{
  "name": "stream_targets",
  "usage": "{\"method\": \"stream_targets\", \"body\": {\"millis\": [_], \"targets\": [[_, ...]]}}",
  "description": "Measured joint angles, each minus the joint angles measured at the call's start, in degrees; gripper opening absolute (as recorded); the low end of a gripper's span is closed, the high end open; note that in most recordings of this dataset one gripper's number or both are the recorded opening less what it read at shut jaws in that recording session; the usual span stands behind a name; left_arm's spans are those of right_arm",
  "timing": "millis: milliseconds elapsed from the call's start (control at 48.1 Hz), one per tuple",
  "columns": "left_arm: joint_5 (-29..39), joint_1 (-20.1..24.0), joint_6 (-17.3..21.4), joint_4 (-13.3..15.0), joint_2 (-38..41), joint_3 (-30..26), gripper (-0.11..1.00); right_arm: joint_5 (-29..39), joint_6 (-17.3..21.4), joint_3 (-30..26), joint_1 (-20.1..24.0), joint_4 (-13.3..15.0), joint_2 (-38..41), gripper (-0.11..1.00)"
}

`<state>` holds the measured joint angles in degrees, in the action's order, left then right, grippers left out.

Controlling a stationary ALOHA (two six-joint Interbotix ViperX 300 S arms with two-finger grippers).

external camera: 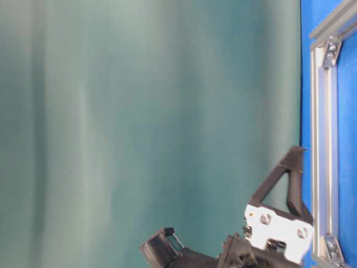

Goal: Insert the wire through the string loop located on the right side.
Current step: 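Move the left gripper across the frame toward the protruding USB plug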

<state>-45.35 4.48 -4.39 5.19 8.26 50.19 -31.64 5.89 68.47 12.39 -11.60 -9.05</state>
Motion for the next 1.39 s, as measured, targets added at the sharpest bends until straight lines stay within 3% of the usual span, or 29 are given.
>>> {"method": "stream_targets", "body": {"millis": [187,353,811,1060,1393], "targets": [[0.00,-5.63,-2.99,0.00,0.00,0.18,0.00,0.00,0.00,0.00,-0.09,0.00,0.00,-0.04],[0.00,-9.40,-2.99,0.09,0.00,0.18,0.00,0.00,-0.09,0.00,-0.09,-0.09,0.00,-0.04],[1.58,-10.28,-3.08,0.00,0.00,-1.23,0.00,0.00,0.00,0.00,-0.09,-0.09,0.00,-0.04],[6.06,-10.28,-2.46,0.00,1.85,-7.65,0.00,0.00,0.00,0.00,0.00,-0.09,0.00,-0.04],[17.40,-10.28,-2.20,-0.09,6.77,-19.78,0.01,0.00,0.00,0.00,0.00,0.00,-0.09,-0.04]]}}
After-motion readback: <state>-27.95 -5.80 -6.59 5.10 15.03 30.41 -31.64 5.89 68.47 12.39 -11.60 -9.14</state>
